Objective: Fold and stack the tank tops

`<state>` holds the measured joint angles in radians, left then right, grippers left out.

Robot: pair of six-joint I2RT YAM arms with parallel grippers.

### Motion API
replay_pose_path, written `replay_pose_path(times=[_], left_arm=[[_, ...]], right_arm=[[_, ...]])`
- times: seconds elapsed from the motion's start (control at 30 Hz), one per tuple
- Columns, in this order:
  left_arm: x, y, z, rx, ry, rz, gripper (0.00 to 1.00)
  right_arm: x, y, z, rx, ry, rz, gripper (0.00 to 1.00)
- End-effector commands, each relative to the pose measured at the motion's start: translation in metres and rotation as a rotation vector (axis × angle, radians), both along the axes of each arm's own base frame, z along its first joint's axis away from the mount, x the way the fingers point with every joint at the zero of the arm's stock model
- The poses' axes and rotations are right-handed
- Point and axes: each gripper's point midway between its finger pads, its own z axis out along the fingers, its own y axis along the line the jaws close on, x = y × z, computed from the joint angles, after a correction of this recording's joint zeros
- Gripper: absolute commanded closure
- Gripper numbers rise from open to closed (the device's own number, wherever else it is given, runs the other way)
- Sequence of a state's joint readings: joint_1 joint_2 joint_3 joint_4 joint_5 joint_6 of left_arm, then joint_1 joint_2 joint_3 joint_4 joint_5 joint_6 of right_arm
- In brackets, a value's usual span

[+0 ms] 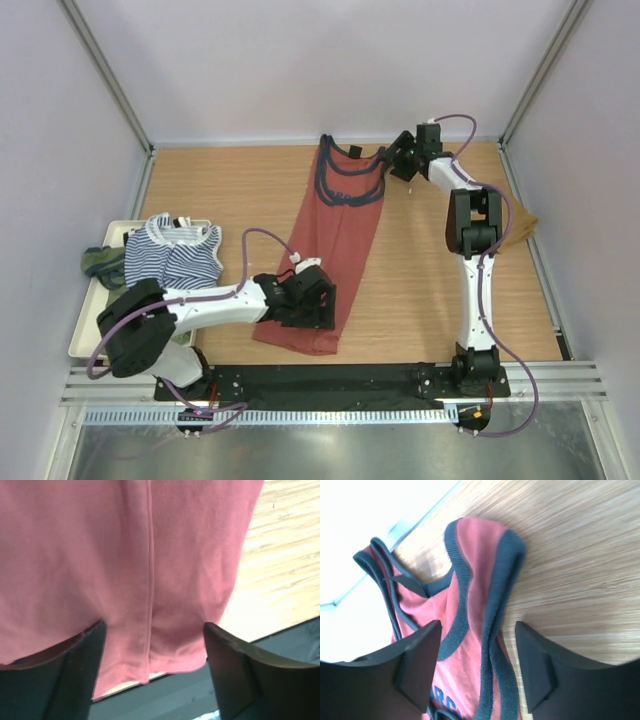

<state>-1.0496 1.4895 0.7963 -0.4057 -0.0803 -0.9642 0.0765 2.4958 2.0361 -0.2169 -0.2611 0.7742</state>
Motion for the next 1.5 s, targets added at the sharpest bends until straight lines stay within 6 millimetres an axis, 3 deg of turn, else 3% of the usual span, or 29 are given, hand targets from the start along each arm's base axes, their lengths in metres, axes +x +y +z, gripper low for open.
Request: replay_pose_path(times=[0.0, 0.03, 0.1, 0.13, 0.2, 0.23, 0.27, 0.3, 0.33, 0.37, 0.4, 0.47, 0.5, 0.57, 0.7, 1.0, 1.2, 1.3, 1.47], left_arm=[[0.004, 0.013, 0.028, -0.019, -0.058, 0.056, 0.14], [0.005, 0.019, 0.034, -0.002, -0.074, 0.061, 0.01], [0.014, 0.028, 0.056, 0.002, -0.134, 0.075, 0.0], [0.019, 0.032, 0.062, 0.0, -0.145, 0.089, 0.0], [0.026, 0.033, 0.078, -0.022, -0.169, 0.088, 0.01], [0.029, 0.035, 0.085, -0.041, -0.183, 0.094, 0.0], [0.038, 0.04, 0.089, -0.05, -0.192, 0.111, 0.01], [0.04, 0.04, 0.092, -0.07, -0.185, 0.107, 0.0], [0.051, 0.048, 0.096, -0.086, -0.187, 0.145, 0.0], [0.055, 0.053, 0.094, -0.087, -0.183, 0.156, 0.0], [0.062, 0.058, 0.094, -0.09, -0.192, 0.161, 0.0], [0.075, 0.077, 0.088, -0.093, -0.179, 0.222, 0.01], [0.082, 0.079, 0.087, -0.103, -0.195, 0.234, 0.01], [0.091, 0.095, 0.075, -0.088, -0.182, 0.293, 0.02], [0.102, 0.099, 0.058, -0.135, -0.154, 0.32, 0.04], [0.096, 0.108, 0.027, -0.158, -0.088, 0.336, 0.09], [0.088, 0.105, 0.011, -0.167, -0.043, 0.323, 0.18], [0.083, 0.105, 0.003, -0.171, -0.021, 0.326, 0.22], [0.072, 0.106, -0.005, -0.183, 0.007, 0.323, 0.32]], right_arm=[[-0.009, -0.002, 0.031, -0.059, -0.042, 0.036, 0.3], [-0.015, -0.005, 0.043, -0.082, -0.058, 0.045, 0.3], [-0.024, -0.006, 0.053, -0.101, -0.062, 0.056, 0.31], [-0.035, -0.008, 0.067, -0.11, -0.074, 0.061, 0.31], [-0.056, -0.006, 0.063, -0.114, -0.052, 0.084, 0.32], [-0.065, -0.005, 0.082, -0.12, -0.083, 0.095, 0.32], [-0.075, -0.005, 0.086, -0.12, -0.082, 0.103, 0.32], [-0.095, -0.002, 0.067, -0.117, -0.029, 0.121, 0.32], [-0.105, 0.0, 0.065, -0.111, -0.028, 0.133, 0.32], [-0.117, 0.002, 0.079, -0.1, -0.05, 0.149, 0.32], [-0.139, 0.004, 0.057, -0.092, 0.008, 0.165, 0.32], [-0.16, 0.007, 0.059, -0.072, 0.004, 0.182, 0.33], [-0.183, 0.008, 0.039, -0.055, 0.05, 0.202, 0.33], [-0.196, 0.01, 0.033, -0.036, 0.043, 0.21, 0.36], [-0.22, 0.023, 0.018, 0.019, 0.068, 0.271, 0.39], [-0.222, 0.035, -0.003, 0.032, 0.107, 0.305, 0.39], [-0.202, 0.038, -0.013, 0.042, 0.116, 0.292, 0.41], [-0.189, 0.045, -0.021, 0.063, 0.13, 0.295, 0.46], [-0.161, 0.036, -0.032, -0.011, 0.159, 0.257, 0.77]])
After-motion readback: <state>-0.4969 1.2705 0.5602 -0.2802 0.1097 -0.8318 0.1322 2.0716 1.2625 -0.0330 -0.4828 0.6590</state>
